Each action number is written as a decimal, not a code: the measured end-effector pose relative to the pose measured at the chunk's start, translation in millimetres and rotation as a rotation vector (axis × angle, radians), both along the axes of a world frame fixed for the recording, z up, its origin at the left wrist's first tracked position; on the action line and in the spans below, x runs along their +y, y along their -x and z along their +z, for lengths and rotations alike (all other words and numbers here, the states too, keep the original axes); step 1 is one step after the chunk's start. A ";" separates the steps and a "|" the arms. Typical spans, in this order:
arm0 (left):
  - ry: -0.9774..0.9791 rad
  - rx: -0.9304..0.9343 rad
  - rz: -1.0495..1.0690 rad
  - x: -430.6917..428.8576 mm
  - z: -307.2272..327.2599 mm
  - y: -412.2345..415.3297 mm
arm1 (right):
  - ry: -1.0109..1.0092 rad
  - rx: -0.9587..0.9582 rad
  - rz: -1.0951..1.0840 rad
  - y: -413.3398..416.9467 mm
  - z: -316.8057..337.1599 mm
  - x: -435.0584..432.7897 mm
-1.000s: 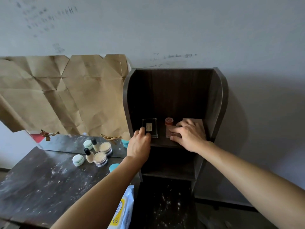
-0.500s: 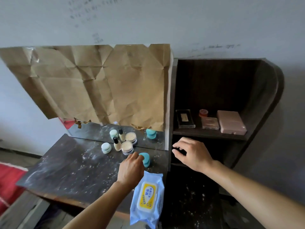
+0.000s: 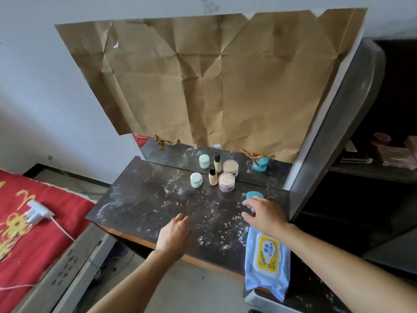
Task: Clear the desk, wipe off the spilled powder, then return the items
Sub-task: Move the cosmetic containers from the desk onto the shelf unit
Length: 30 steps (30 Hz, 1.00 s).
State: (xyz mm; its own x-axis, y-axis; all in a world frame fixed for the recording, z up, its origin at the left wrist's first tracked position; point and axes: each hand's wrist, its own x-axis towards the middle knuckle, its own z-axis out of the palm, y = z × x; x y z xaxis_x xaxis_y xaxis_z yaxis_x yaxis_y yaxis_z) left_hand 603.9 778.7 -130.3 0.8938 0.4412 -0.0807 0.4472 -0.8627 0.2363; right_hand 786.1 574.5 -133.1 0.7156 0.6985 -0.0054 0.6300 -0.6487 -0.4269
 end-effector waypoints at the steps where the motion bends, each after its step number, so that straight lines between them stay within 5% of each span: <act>1: 0.019 0.021 0.010 9.9 -5.8 -2.2 | 0.015 0.012 0.005 -4.6 -5.3 12.1; 16: 0.135 0.164 0.087 130.9 -65.4 -77.2 | 0.052 0.130 -0.159 -117.1 -87.7 212.5; 30: 0.156 0.246 -0.208 187.7 -95.9 -198.5 | -0.108 0.146 -0.192 -100.5 -95.3 201.7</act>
